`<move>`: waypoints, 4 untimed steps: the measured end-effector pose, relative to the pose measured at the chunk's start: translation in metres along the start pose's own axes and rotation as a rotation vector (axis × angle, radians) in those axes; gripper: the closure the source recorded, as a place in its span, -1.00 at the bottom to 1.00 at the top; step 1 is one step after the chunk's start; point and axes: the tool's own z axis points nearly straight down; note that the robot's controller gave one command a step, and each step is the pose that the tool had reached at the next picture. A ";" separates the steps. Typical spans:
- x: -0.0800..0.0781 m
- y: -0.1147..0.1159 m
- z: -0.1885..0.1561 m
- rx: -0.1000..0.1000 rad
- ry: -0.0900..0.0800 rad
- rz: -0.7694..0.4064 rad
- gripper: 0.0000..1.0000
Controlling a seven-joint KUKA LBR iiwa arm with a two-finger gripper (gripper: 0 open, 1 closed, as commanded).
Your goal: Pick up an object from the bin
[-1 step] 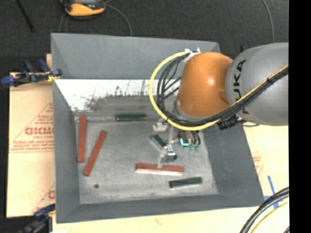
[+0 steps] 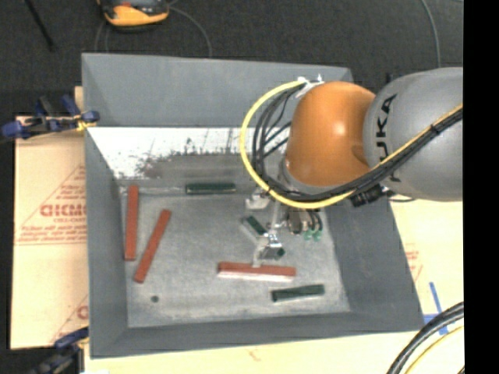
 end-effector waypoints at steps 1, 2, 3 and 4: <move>0.012 0.000 0.060 0.000 -0.007 -0.001 -1.00; 0.014 0.000 0.066 0.000 -0.006 -0.001 -1.00; 0.023 -0.007 0.112 -0.006 -0.007 0.153 -1.00; 0.011 -0.016 0.113 -0.007 0.004 0.277 -1.00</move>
Offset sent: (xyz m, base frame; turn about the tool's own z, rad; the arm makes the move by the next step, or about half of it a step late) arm -0.0267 -0.0026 -0.1181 0.0816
